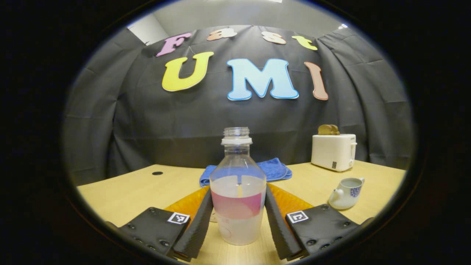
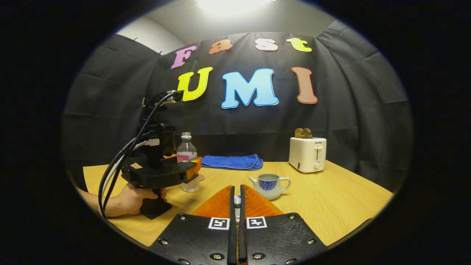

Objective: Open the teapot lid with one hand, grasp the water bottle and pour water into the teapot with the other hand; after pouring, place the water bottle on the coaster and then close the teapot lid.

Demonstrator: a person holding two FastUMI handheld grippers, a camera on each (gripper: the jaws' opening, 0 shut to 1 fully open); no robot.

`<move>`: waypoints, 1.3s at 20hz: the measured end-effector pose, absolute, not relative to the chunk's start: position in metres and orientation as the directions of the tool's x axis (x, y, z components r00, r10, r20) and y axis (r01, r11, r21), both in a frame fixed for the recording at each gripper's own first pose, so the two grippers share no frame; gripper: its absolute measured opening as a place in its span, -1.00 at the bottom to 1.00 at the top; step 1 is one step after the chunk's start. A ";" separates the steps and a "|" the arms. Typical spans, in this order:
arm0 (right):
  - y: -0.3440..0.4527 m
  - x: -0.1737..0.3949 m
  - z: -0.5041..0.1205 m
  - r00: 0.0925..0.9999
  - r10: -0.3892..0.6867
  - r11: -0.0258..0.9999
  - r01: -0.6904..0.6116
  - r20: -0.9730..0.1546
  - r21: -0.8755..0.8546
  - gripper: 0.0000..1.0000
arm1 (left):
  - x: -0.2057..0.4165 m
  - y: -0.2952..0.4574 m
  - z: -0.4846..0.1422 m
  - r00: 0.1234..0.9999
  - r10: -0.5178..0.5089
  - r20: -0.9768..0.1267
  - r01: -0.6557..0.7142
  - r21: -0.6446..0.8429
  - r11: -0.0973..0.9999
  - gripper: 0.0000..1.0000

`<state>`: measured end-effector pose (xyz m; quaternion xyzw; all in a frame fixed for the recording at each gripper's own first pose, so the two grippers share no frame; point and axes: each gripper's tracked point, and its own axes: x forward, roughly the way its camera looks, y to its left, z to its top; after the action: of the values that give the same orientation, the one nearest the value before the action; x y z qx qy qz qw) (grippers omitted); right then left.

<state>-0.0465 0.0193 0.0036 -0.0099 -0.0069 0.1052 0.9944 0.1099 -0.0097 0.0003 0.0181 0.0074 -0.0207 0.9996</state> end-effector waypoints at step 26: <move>-0.054 -0.089 -0.012 0.996 0.049 0.998 -0.046 -0.071 0.034 -0.95 | 0.128 -0.136 -0.014 0.964 -0.248 -0.093 0.194 0.887 0.419 0.67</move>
<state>-0.0889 -0.0540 -0.0124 0.0161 0.0360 0.0238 0.9989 0.1277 -0.1356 -0.0143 0.5228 -0.0263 -0.1313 0.8419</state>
